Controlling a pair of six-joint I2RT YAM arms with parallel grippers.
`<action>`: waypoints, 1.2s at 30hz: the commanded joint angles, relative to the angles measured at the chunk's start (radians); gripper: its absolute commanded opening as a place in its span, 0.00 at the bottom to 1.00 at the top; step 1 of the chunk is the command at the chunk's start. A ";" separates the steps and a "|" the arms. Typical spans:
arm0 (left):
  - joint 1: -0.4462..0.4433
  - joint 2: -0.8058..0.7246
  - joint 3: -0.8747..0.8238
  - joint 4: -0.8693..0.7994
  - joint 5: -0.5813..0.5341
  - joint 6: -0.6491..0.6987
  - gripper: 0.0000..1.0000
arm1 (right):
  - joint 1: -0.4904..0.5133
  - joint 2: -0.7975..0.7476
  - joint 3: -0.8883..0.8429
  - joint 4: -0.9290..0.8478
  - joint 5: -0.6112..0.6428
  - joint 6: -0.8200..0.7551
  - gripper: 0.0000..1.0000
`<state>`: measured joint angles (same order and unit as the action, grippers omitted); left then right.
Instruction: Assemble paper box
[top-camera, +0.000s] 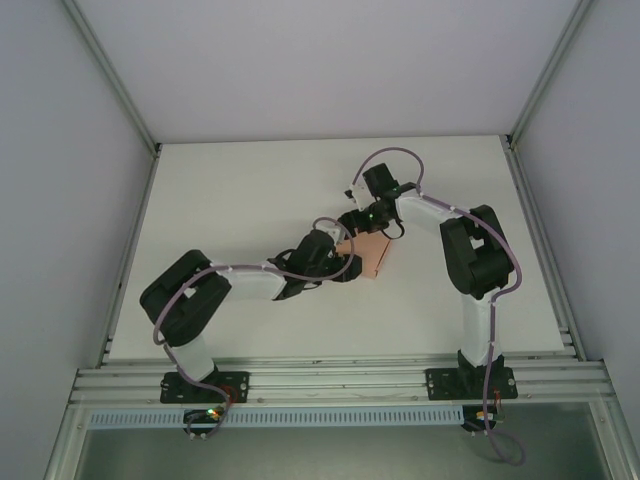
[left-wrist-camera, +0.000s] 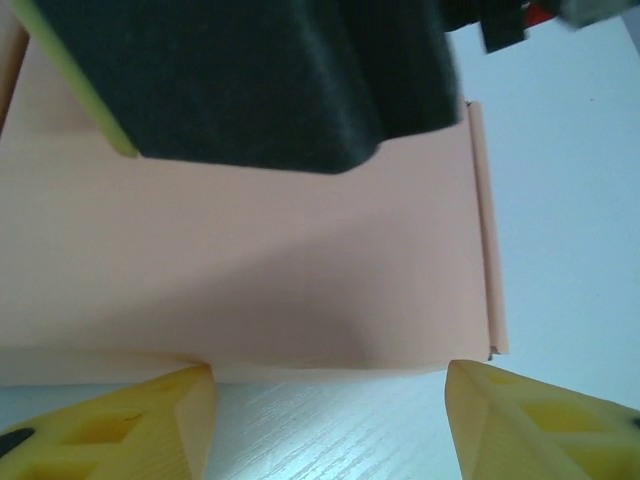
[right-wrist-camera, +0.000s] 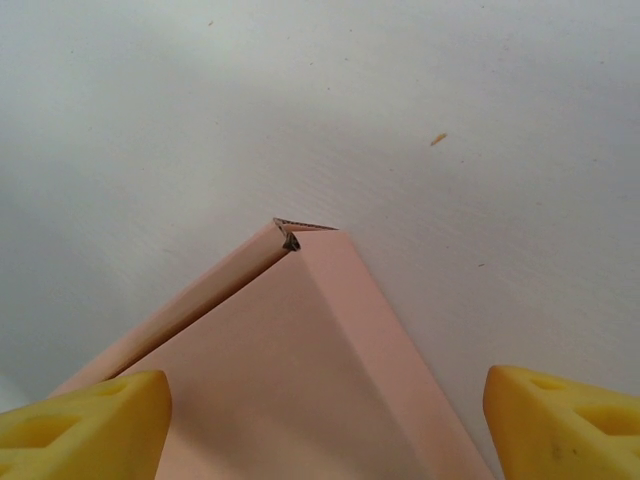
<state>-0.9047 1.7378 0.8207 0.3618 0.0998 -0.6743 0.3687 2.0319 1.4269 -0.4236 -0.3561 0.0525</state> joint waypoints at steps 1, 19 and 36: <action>-0.015 -0.057 0.000 -0.013 -0.017 0.039 0.67 | -0.014 0.005 0.015 0.023 0.023 0.022 0.85; 0.429 -0.677 -0.153 -0.449 -0.469 0.315 1.00 | -0.165 -0.601 -0.522 0.478 0.386 0.056 1.00; 0.788 -0.373 -0.461 0.422 -0.390 0.702 1.00 | -0.362 -0.481 -1.086 1.450 0.325 -0.041 1.00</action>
<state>-0.1219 1.3159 0.2920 0.5709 -0.3576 -0.0654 0.0231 1.5185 0.3542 0.7956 0.0177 0.0292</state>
